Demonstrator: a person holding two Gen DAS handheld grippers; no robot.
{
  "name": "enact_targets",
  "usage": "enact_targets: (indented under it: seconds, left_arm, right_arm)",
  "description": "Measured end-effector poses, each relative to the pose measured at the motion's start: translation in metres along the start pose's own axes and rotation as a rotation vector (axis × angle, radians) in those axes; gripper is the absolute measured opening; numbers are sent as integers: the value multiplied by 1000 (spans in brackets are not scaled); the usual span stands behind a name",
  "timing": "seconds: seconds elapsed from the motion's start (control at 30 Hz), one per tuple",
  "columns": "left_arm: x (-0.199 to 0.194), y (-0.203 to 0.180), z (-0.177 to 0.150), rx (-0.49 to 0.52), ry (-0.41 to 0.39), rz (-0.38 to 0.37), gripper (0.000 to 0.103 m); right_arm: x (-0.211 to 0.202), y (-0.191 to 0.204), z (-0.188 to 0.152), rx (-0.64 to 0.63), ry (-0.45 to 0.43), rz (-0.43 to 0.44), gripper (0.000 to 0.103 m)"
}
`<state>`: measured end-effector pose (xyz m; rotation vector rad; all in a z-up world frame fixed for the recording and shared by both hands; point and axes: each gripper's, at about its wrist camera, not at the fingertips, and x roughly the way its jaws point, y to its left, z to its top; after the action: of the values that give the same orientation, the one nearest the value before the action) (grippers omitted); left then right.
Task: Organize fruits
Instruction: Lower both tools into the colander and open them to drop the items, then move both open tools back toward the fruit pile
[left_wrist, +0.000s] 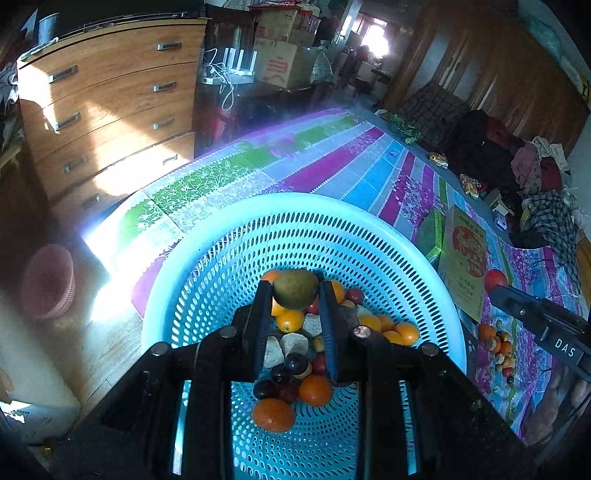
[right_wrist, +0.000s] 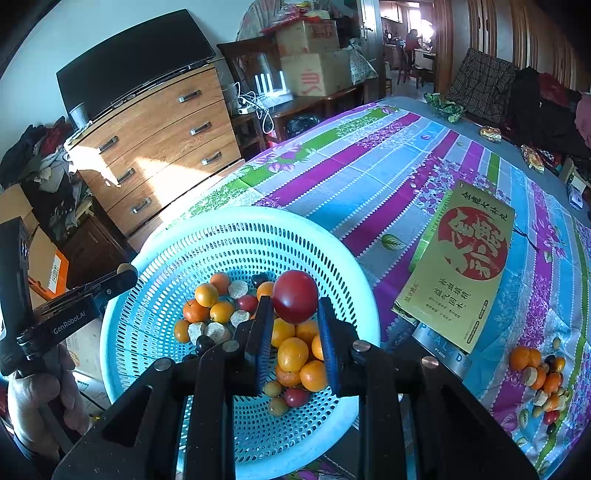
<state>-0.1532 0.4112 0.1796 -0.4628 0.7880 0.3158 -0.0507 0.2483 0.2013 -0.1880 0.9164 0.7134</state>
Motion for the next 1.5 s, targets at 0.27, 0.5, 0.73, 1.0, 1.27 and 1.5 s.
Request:
enact_targets:
  seconds: [0.27, 0.5, 0.73, 1.0, 1.27, 1.5]
  left_arm:
    - [0, -5, 2, 6, 3, -12, 26]
    - [1, -4, 2, 6, 7, -16, 26]
    - [3, -5, 2, 8, 13, -20, 26]
    - [4, -7, -1, 13, 20, -20, 26]
    - [3, -7, -3, -2, 33, 6, 82]
    - [-2, -13, -5, 5, 34, 8, 82]
  right_arm:
    - [-1, -2, 1, 4, -2, -6, 28]
    - [-1, -5, 1, 9, -1, -5, 28]
    - [0, -7, 0, 10, 1, -2, 28]
    - [1, -7, -2, 12, 4, 0, 28]
    - [-5, -1, -4, -3, -32, -7, 61]
    - [-18, -2, -6, 4, -52, -4, 65]
